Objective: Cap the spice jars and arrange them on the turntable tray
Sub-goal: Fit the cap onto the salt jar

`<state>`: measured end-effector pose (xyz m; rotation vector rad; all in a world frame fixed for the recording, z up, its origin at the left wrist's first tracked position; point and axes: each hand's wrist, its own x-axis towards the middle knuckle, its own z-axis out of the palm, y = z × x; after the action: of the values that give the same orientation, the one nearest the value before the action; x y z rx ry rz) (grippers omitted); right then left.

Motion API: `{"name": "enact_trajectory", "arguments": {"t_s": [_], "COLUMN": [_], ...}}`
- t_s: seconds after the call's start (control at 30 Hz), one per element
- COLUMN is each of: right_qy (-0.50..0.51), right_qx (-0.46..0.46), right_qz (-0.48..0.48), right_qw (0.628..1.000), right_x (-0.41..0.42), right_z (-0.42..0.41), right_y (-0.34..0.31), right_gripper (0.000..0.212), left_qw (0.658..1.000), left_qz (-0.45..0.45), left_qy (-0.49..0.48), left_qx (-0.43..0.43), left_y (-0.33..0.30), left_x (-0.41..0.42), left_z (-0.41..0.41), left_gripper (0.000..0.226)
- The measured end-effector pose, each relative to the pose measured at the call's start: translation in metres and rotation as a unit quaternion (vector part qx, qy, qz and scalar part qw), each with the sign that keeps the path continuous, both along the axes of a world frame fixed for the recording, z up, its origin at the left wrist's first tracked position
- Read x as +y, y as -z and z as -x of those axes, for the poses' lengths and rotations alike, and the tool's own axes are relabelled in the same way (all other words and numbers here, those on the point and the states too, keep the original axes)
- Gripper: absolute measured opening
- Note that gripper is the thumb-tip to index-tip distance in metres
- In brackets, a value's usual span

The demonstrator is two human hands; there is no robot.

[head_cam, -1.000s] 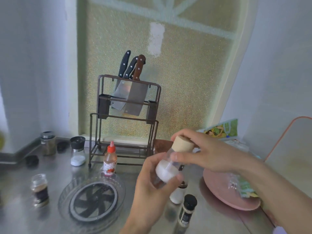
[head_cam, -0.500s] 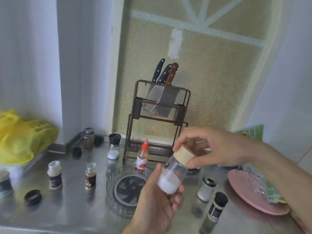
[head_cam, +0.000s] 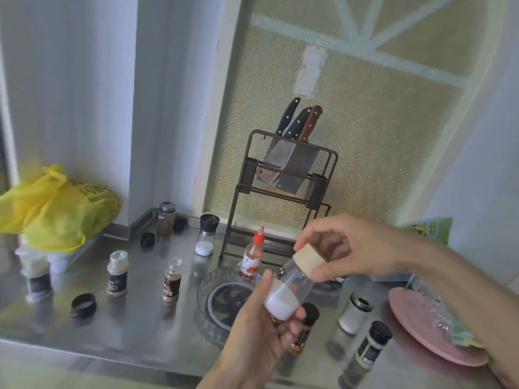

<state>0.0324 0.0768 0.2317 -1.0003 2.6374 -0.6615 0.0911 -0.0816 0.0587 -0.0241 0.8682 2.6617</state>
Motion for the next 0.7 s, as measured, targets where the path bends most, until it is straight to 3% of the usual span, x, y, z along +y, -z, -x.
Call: {"name": "enact_trajectory", "arguments": {"t_s": [0.1,0.27,0.5,0.63,0.7], "right_qy": [-0.016,-0.09,-0.039,0.019,0.046], "right_qx": [0.02,0.134,0.048,0.049,0.039], "right_qz": [0.001,-0.023,-0.02,-0.005,0.005], "right_qw": [1.0,0.987,0.998,0.999,0.998], "right_x": [-0.003,-0.013,-0.011,-0.01,-0.011], "right_z": [-0.003,-0.009,-0.008,-0.007,-0.006], "right_y": [0.002,0.0,-0.005,-0.003,0.0], "right_gripper": [0.048,0.049,0.046,0.031,0.035], "left_qw": [0.999,0.98,0.994,0.997,0.998], "left_qz": [0.003,-0.086,-0.092,-0.077,-0.06], "left_qy": [0.03,0.158,0.04,0.024,0.005], "left_qx": [-0.031,-0.085,-0.042,0.0,0.024], "left_y": [-0.006,-0.007,-0.002,0.001,-0.001], "left_x": [-0.006,-0.013,-0.013,-0.017,-0.018], "left_z": [0.003,0.009,0.003,-0.003,-0.006], "left_gripper": [0.067,0.076,0.069,0.063,0.056]}}
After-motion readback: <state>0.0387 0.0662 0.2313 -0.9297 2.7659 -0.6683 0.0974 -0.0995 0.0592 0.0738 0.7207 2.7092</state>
